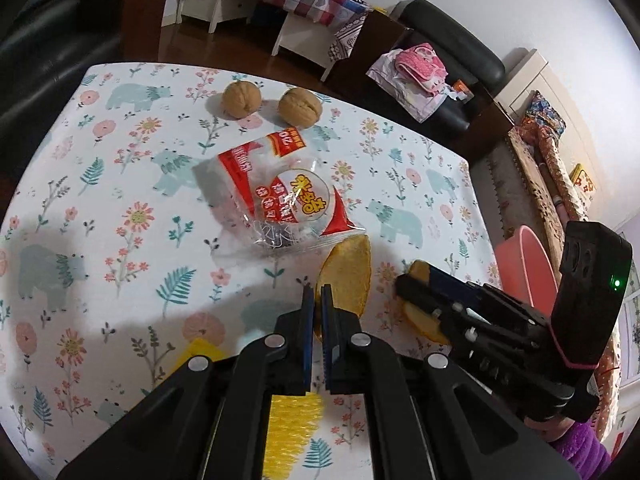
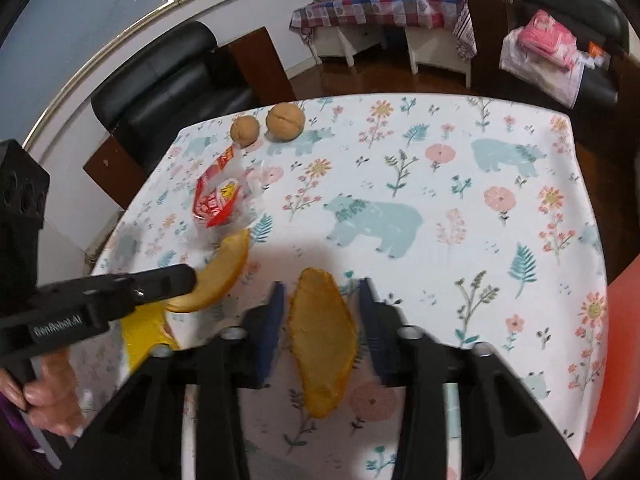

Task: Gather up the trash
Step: 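Grasp a bread crust with the left gripper while the right gripper grasps the other crust, then carry both bread crusts over the pink bucket with both grippers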

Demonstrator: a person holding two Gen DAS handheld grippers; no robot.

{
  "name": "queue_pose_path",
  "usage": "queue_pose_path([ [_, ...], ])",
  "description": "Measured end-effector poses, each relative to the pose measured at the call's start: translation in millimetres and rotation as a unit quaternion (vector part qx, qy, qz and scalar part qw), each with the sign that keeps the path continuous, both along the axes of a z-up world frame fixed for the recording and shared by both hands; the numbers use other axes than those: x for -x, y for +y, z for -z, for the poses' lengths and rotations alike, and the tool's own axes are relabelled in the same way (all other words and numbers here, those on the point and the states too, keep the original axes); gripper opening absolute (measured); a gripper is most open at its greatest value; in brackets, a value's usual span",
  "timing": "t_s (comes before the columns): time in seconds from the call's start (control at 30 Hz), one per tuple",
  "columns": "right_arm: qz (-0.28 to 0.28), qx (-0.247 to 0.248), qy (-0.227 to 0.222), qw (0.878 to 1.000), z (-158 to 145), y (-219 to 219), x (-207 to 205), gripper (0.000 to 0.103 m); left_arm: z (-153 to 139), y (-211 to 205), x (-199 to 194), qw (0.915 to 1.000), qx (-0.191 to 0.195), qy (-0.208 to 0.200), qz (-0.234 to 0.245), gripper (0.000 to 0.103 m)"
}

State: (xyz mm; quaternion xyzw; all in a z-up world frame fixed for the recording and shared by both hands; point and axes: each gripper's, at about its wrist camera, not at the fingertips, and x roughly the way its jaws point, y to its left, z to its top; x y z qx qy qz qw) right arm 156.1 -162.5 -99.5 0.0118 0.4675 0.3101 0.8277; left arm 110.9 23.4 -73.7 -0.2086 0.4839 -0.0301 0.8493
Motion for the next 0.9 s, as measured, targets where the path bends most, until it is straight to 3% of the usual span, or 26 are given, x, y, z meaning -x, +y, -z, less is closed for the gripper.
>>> queue_pose_path([
  [0.13,0.043,-0.048,0.009,0.998,-6.9,-16.9,2.0,0.012,5.0,6.1,1.7,0.9997,-0.005,-0.004,-0.022,0.003],
  [0.2,0.058,-0.081,0.016,0.995,-14.5,-24.8,1.0,0.01,11.1,10.2,-2.4,0.999,0.033,0.006,-0.029,0.003],
  [0.3,0.068,-0.086,-0.021,0.994,-38.6,-31.8,4.4,0.009,7.9,12.1,-7.0,0.9978,0.062,0.0,-0.026,0.003],
  [0.43,0.095,-0.09,-0.054,0.99,-64.7,-49.5,9.9,0.009,-8.6,15.2,-8.1,0.999,0.026,-0.021,-0.031,0.003],
  [0.63,0.118,-0.088,-0.07,0.987,-69.6,-64.9,22.8,0.009,-28.3,8.9,1.7,0.998,-0.02,-0.053,-0.027,0.003],
  [0.9,0.131,-0.092,-0.09,0.983,-79.7,-82.5,45.2,0.009,-53.4,-11.5,15.1,0.9956,-0.038,-0.085,-0.011,0.003],
])
